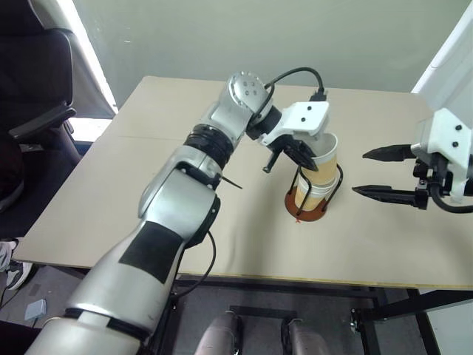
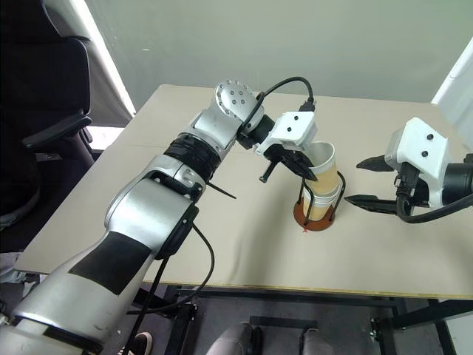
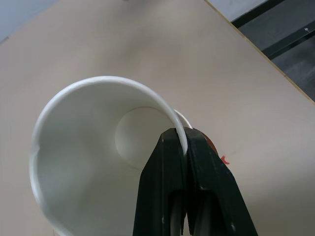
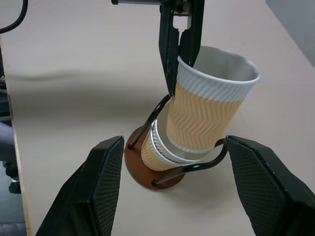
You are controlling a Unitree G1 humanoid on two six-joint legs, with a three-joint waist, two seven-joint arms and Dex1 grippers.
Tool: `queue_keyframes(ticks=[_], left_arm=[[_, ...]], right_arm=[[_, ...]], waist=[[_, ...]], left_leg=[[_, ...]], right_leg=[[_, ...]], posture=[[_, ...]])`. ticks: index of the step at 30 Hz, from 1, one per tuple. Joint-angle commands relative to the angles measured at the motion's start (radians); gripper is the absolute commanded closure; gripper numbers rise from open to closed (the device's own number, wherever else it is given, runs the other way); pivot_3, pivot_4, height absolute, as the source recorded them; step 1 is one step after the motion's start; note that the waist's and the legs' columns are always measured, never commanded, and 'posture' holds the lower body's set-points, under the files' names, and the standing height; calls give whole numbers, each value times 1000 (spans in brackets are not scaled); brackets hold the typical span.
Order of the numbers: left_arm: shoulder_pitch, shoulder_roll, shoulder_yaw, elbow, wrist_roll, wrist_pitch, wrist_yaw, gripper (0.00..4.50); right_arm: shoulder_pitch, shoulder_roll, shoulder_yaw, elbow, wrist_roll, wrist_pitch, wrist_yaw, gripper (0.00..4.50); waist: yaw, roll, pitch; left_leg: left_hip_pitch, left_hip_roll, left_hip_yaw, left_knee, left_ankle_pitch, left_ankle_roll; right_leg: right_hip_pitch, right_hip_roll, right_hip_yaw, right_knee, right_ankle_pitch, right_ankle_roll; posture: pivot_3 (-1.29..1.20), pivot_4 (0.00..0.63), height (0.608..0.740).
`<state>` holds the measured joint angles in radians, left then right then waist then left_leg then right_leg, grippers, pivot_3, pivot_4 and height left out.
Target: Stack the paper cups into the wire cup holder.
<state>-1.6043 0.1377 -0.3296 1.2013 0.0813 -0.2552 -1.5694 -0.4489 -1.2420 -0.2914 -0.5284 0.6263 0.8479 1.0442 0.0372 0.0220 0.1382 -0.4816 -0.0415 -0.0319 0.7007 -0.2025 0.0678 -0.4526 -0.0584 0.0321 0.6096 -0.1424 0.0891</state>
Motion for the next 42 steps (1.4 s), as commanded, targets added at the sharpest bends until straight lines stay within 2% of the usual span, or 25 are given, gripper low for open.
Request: queue_keyframes(ticks=[1, 9, 12, 23, 28, 36, 39, 42], left_arm=[[-24, -12, 15, -1, 15, -9, -10, 4489], [-29, -49, 12, 22, 62, -36, 52, 4489], [-36, -62, 17, 31, 78, -55, 93, 3936], [-62, -50, 101, 41, 37, -3, 98, 44], [-70, -7, 167, 33, -7, 63, 82, 44], [-6, 163, 353, -55, -170, 275, 121, 44], [73, 220, 415, -164, -229, 355, 183, 44], [198, 259, 468, -357, -287, 456, 286, 44]], right_arm=[[-9, -22, -46, -17, 11, -4, -9, 1153], [-5, -31, -51, -15, 13, 0, -10, 1153], [0, -35, -57, -17, 15, 5, -11, 1153], [3, -38, -52, 4, 16, -9, -4, 1153], [-27, -28, -8, 33, 9, -38, -1, 1153], [-83, 48, 92, 145, -41, -108, -30, 1153], [-99, 86, 124, 223, -87, -147, -45, 1153], [-131, 120, 161, 317, -153, -200, -65, 1153]], waist=[[0, 0, 0], [1, 0, 0], [1, 0, 0], [2, 0, 0], [0, 0, 0], [-5, 0, 0], [-4, 1, 0], [-4, 1, 0]], left_leg=[[0, 0, 0, 0, 0, 0], [0, 0, 0, 0, 0, 0], [0, 0, 1, 0, 0, 0], [0, 0, 2, 0, 0, 0], [0, 1, 4, 0, 0, 0], [2, 1, 5, 0, 1, 0], [3, 1, 5, 0, 2, 0], [5, 1, 7, 0, 4, 1]], right_leg=[[0, 0, 0, 0, 0, 0], [0, 0, 0, 0, 0, 0], [0, 0, 0, 0, 0, 1], [0, 0, 1, 0, 0, 1], [-1, 0, 1, 0, 1, 1], [-1, 0, 1, 0, 1, 2], [0, 0, 1, 1, 3, 0], [1, 0, 1, 1, 3, -1]], posture=[[0, 150, 740], [0, 150, 740], [0, 150, 740], [0, 150, 740], [0, 150, 740], [0, 150, 740], [0, 150, 740], [0, 150, 740]])
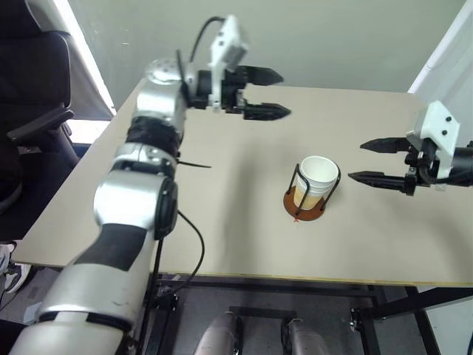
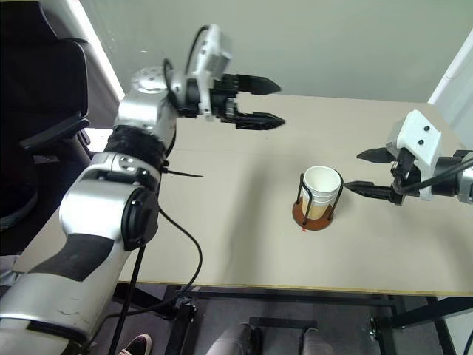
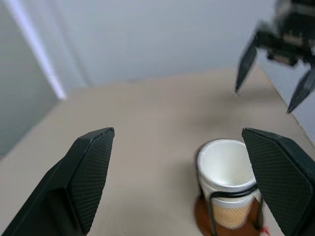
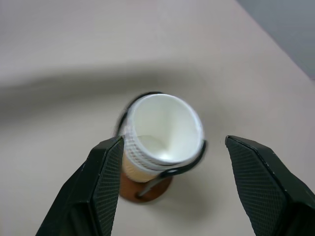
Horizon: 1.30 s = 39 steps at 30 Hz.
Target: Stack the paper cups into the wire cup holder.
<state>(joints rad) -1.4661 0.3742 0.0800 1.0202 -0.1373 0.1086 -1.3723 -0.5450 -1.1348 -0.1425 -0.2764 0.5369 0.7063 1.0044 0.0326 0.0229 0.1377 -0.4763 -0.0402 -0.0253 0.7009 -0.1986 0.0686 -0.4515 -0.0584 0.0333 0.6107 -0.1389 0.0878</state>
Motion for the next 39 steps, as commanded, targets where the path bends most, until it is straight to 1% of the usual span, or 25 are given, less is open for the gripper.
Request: queue_keyframes(ticks=[1, 4, 7, 11, 13, 15, 16, 17, 18, 20, 22, 31, 33, 39], left_arm=[[113, 33, 74, -257, -85, 123, 129, 44], [244, 49, 130, -467, -144, 229, 266, 44], [362, 63, 197, -625, -177, 316, 434, 44], [480, 75, 273, -739, -192, 343, 622, 44], [528, 77, 292, -787, -203, 334, 678, 44], [556, 78, 295, -819, -216, 323, 706, 44], [580, 84, 302, -835, -221, 329, 723, 44], [597, 87, 304, -850, -227, 336, 738, 44], [608, 89, 312, -860, -241, 351, 754, 44], [627, 93, 307, -892, -258, 370, 775, 44], [645, 98, 297, -920, -266, 380, 791, 44], [714, 91, 272, -1032, -313, 414, 841, 44], [728, 90, 264, -1062, -329, 425, 847, 44], [761, 104, 266, -1110, -353, 442, 876, 44]], right_arm=[[-46, 24, 23, 100, -90, -83, -36, 1153], [-89, 68, 38, 200, -152, -138, -78, 1153], [-134, 125, 40, 284, -196, -181, -129, 1153], [-159, 207, 17, 359, -233, -226, -212, 1153], [-157, 245, 2, 375, -237, -249, -241, 1153], [-154, 268, -10, 382, -234, -265, -250, 1153], [-152, 292, -7, 382, -238, -269, -268, 1153], [-148, 307, -5, 381, -241, -272, -279, 1153], [-150, 323, -2, 381, -246, -261, -297, 1153], [-154, 339, -6, 385, -237, -226, -307, 1153], [-166, 365, -9, 397, -238, -219, -331, 1153], [-215, 482, 3, 440, -269, -254, -426, 1153], [-225, 504, 15, 451, -274, -264, -429, 1153], [-254, 520, 27, 486, -286, -284, -411, 1153]], waist=[[-1, 0, 0], [-1, 0, 0], [-5, 0, 0], [-10, 0, 0], [-10, 0, 0], [-10, 0, 0], [-9, 0, 0], [-9, 0, 0], [-9, 0, 0], [-9, 0, 0], [-10, 0, 0], [-17, 0, 0], [-19, 0, 0], [-21, 0, 0]], left_leg=[[0, 0, 0, 0, 0, 0], [2, 0, 1, 0, 3, 0], [6, 1, 2, -1, 5, 0], [13, 1, 2, -3, 7, 2], [21, 1, 2, -7, 6, 6], [24, 1, 2, -11, 7, 4], [25, 1, 2, -13, 6, -4], [25, 1, 2, -15, 8, -7], [26, 1, 2, -18, 11, -8], [26, 1, 1, -20, 15, -11], [26, 1, 1, -23, 18, -12], [26, 1, 1, -37, 22, -19], [25, 2, 1, -38, 22, -19], [22, 1, 1, -39, 18, -20]], right_leg=[[0, 0, 0, 0, 1, 0], [2, 0, 0, 0, 3, -2], [4, 0, 0, 0, 5, -4], [9, 1, 1, 0, 6, -12], [13, 1, 1, -1, 7, -15], [14, 1, 1, -2, 9, -18], [14, 1, 1, -2, 11, -20], [14, 0, 1, -2, 12, -21], [14, 0, 1, -3, 14, -23], [16, 0, 1, -2, 14, -23], [15, 0, 2, -2, 13, -22], [5, 1, 4, -1, 15, -25], [4, 1, 4, -1, 19, -31], [2, 1, 3, -5, 16, -29]], posture=[[0, 150, 740], [0, 150, 740], [0, 150, 740], [0, 150, 740], [0, 150, 740], [0, 150, 740], [0, 150, 740], [0, 150, 740], [0, 150, 740], [0, 150, 740], [0, 150, 740], [0, 150, 740], [0, 150, 740], [0, 150, 740]])
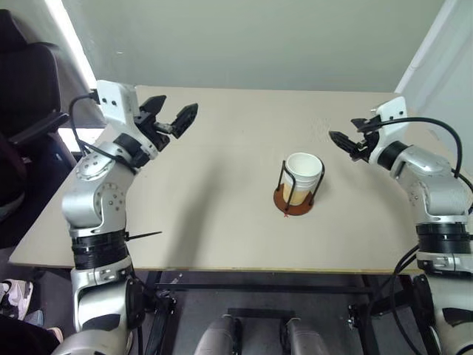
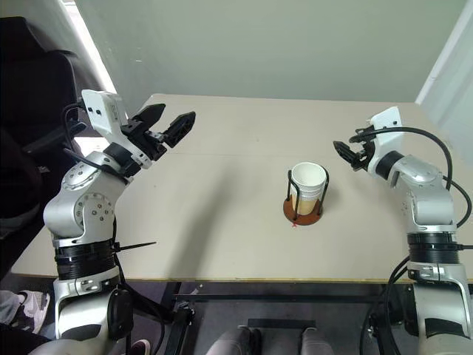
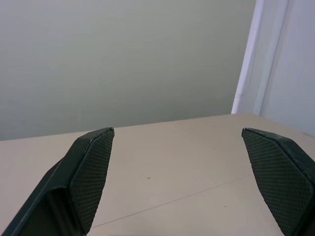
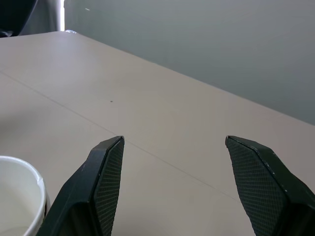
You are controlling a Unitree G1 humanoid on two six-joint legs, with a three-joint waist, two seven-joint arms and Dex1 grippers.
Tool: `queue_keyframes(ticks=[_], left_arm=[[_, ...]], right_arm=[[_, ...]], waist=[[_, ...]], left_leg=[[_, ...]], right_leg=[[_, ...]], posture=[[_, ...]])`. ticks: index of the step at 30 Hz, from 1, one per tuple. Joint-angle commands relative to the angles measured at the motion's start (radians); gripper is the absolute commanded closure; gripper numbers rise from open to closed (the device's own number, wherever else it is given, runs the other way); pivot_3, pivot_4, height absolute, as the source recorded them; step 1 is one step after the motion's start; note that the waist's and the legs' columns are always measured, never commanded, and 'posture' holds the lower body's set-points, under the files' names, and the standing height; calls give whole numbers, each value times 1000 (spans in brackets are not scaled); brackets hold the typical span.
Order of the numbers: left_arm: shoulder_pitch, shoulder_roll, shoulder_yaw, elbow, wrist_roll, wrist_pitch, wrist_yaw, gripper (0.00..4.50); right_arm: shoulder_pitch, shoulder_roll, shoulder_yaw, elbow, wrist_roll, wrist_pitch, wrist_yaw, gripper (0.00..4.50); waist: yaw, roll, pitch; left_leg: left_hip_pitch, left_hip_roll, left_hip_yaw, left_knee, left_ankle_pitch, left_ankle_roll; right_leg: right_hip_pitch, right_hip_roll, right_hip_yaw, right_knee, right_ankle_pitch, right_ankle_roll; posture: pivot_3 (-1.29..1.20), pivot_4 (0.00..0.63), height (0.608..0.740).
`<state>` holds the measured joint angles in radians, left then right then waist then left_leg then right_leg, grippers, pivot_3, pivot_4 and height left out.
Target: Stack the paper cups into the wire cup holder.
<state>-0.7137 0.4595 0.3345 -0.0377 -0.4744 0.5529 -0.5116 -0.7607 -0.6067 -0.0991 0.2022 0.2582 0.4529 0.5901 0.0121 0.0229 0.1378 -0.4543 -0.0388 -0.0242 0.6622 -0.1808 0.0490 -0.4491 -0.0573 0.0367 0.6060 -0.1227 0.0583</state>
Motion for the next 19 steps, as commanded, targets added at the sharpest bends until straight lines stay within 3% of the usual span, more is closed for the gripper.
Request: queue_keyframes(ticks=[1, 19], left_arm=[[13, 20, 13, -58, -18, -1, 21, 44], [52, 33, 1, -105, -49, -2, 58, 44]], right_arm=[[-44, -9, -16, 19, -10, -35, 6, 1153], [-84, 2, 5, 90, -39, -75, 46, 1153]], waist=[[0, 0, 0], [-2, 0, 0]], left_leg=[[0, 0, 0, 0, -1, 0], [0, 0, 0, 0, -1, -1]], right_leg=[[0, 0, 0, -1, 0, 0], [0, 0, 0, -1, 0, -3]], posture=[[0, 150, 740], [0, 150, 740]])
